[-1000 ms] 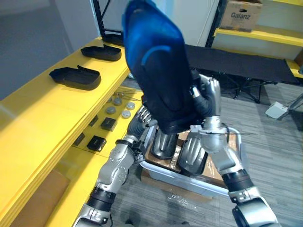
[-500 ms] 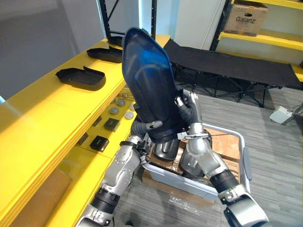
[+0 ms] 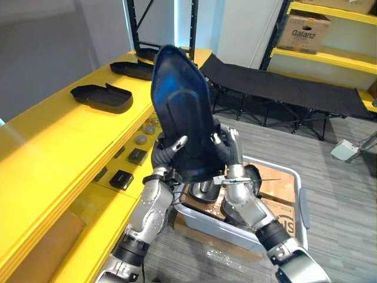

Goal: Walk over and take plastic housings, then place them on the shelf

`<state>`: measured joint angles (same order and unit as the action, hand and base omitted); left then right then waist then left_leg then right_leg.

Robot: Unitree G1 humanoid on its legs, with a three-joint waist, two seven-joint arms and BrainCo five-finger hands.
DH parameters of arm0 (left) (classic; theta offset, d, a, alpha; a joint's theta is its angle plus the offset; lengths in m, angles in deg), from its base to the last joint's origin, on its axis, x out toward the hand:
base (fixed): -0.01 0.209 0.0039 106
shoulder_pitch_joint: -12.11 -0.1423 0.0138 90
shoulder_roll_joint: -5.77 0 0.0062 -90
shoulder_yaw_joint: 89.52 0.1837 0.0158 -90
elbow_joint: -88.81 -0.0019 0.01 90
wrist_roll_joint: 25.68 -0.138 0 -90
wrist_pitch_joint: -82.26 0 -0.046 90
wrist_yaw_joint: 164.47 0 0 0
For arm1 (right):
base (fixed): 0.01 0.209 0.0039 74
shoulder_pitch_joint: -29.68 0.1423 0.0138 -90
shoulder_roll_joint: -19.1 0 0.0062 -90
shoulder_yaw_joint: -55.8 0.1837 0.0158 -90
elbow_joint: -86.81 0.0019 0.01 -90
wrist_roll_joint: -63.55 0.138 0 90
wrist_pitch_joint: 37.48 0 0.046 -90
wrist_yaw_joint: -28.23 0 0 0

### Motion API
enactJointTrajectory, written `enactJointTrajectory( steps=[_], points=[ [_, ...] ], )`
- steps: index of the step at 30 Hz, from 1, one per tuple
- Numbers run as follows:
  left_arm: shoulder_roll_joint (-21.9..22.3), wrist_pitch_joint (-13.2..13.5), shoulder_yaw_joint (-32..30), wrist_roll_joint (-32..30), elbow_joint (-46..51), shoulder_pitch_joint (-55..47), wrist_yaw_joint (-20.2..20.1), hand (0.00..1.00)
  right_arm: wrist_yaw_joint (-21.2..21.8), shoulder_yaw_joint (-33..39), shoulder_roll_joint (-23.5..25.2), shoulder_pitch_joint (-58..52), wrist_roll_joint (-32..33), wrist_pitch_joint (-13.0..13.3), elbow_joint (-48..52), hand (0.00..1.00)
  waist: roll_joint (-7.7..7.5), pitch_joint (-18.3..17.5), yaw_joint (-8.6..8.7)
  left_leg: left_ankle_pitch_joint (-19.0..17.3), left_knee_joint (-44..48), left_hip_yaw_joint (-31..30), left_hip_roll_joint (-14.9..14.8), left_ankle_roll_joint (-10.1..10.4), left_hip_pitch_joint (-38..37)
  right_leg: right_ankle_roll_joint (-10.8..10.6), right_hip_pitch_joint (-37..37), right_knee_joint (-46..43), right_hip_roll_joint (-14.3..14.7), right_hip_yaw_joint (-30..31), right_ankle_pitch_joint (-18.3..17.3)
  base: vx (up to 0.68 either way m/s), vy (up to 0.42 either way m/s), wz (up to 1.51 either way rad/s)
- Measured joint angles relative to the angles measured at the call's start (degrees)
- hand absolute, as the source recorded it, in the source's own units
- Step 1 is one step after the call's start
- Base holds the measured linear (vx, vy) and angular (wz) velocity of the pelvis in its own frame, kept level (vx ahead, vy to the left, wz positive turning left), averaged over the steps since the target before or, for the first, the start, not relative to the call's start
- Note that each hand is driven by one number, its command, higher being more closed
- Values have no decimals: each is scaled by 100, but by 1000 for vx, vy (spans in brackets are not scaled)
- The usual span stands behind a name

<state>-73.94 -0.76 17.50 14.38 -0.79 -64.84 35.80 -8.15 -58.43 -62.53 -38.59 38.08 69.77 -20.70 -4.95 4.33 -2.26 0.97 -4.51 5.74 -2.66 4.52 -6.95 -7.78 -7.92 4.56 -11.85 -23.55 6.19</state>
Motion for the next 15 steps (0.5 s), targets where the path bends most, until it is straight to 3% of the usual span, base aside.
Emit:
enactJointTrajectory(
  steps=[4, 9, 10, 15],
  points=[
    [56, 136, -8, 441, 0, -99, -51, 100, 0, -93, -2, -160, 191, 0, 160, 100, -5, -3, 3, -3, 0, 24, 22, 4, -8, 7, 8, -1, 5, 4, -4, -2, 10, -2],
    [157, 268, 2, 459, 1, -152, -74, 100, 0, -131, -2, -342, 356, 0, 352, 100, -7, -5, 8, -9, 0, 62, 17, 13, -35, 15, 7, -2, 14, 32, -7, -3, 5, -5],
    [180, 306, 9, 450, 1, -203, -75, 100, 2, -168, -8, -357, 433, 0, 351, 0, -8, -6, 9, -13, 0, 82, 14, 18, -49, 17, 7, -6, 15, 48, -9, -1, 2, -10],
    [176, 436, 2, 384, 1, -423, -57, 100, 2, -441, -29, -642, 515, 7, 499, 0, -24, -16, 7, -48, -1, 124, -43, 59, -89, 111, 41, -52, 64, 80, -72, -8, 1, -7]
  ],
)
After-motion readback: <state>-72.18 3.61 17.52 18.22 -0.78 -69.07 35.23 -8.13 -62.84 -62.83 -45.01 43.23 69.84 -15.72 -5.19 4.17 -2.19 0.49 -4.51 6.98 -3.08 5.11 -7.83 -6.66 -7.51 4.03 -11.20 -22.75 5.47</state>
